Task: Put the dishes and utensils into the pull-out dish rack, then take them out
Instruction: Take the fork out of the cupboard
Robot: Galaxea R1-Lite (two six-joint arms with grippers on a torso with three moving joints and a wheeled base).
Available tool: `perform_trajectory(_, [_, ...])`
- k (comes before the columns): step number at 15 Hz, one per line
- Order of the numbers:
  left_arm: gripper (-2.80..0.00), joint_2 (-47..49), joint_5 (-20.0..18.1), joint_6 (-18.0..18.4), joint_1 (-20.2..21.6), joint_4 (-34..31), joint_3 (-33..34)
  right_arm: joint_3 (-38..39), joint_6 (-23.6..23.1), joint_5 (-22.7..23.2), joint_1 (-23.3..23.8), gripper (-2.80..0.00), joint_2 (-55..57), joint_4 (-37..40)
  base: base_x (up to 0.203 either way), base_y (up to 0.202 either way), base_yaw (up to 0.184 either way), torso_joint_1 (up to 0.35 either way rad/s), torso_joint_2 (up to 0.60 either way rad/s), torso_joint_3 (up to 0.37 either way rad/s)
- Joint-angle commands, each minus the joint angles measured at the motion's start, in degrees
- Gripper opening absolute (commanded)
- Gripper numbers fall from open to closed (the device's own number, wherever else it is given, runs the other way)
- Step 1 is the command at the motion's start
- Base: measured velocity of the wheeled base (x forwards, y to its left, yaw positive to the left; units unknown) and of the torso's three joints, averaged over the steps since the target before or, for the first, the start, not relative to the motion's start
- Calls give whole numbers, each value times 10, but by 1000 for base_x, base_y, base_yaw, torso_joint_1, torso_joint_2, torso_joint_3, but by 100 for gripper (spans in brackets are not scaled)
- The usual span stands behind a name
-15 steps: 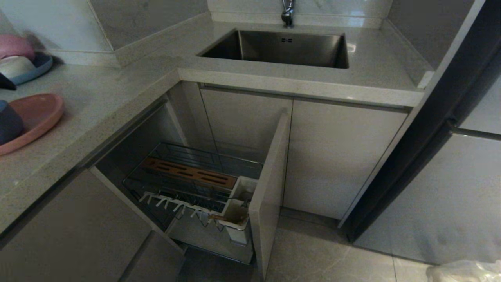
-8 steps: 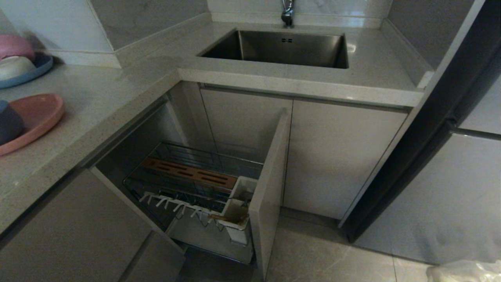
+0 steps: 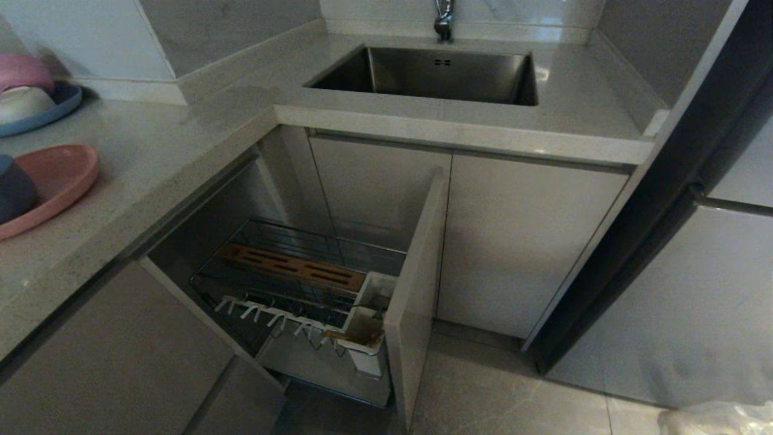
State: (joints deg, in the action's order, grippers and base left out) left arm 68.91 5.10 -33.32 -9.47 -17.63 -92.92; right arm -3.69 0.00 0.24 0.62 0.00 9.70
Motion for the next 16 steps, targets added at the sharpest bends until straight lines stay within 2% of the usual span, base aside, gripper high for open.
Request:
perform_trajectory(1, [-280, 41, 3, -3, -58, -2, 19, 0, 0, 0, 0, -280, 0, 1, 0, 0, 0, 0, 0, 0])
perform_trajectory(3, [-280, 89, 18, -2, -109, -18, 39, 0, -1, 0, 0, -280, 0, 1, 0, 0, 0, 0, 0, 0])
perform_trajectory(6, [-280, 171, 65, 4, -168, -53, 77, 0, -1, 0, 0, -280, 0, 1, 0, 0, 0, 0, 0, 0])
perform_trajectory(7, [-280, 199, 80, -8, -186, -73, 82, 0, 0, 0, 0, -280, 0, 1, 0, 0, 0, 0, 0, 0])
perform_trajectory(10, [-280, 263, 98, -121, -218, -166, 89, 0, 0, 0, 0, -280, 0, 1, 0, 0, 0, 0, 0, 0])
perform_trajectory(12, [-280, 271, 102, -187, -239, -176, 92, 0, -1, 0, 0, -280, 0, 1, 0, 0, 0, 0, 0, 0])
perform_trajectory(14, [-280, 273, 106, -222, -257, -173, 121, 0, 0, 0, 0, -280, 0, 1, 0, 0, 0, 0, 0, 0])
perform_trajectory(16, [-280, 298, 108, -237, -258, -164, 134, 0, 0, 0, 0, -280, 0, 1, 0, 0, 0, 0, 0, 0])
